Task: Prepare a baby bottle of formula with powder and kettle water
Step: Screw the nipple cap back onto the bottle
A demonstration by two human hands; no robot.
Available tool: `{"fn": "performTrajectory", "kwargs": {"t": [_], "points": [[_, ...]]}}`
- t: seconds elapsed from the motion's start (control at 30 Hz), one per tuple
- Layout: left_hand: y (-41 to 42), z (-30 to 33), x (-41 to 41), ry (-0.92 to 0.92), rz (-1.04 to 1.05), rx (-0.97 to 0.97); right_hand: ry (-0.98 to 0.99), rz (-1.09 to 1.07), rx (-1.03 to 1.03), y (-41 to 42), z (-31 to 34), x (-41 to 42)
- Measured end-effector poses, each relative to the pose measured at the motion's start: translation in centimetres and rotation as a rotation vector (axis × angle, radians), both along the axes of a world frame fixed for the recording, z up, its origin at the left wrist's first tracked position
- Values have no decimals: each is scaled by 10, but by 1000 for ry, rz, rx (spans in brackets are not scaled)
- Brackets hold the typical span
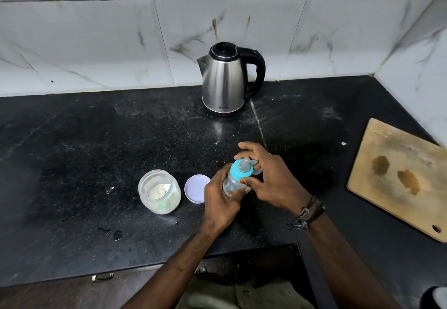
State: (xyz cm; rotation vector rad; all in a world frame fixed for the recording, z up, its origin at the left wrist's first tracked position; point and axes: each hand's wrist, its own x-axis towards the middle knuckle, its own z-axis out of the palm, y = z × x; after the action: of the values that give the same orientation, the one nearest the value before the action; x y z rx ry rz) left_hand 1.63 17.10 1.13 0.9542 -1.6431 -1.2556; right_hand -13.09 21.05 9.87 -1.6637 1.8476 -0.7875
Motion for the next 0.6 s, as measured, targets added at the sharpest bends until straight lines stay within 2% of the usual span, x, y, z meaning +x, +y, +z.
{"fn": "performTrajectory", "kwargs": {"t": [0.23, 0.37, 0.43, 0.53, 0.6], "points": [[1, 5, 1, 8, -3, -4, 55, 15, 16, -2, 1, 1], [3, 1, 0, 7, -1, 0, 154, -16, 2, -3, 4, 4], [4, -1, -1, 4, 5, 4, 286, -67, -13, -3, 5, 6], [5, -5, -2, -10, 19, 4, 622, -154, -65, -2, 2, 11], [5, -7, -2, -7, 19, 1, 701, -186, -46, -2, 2, 13]]}}
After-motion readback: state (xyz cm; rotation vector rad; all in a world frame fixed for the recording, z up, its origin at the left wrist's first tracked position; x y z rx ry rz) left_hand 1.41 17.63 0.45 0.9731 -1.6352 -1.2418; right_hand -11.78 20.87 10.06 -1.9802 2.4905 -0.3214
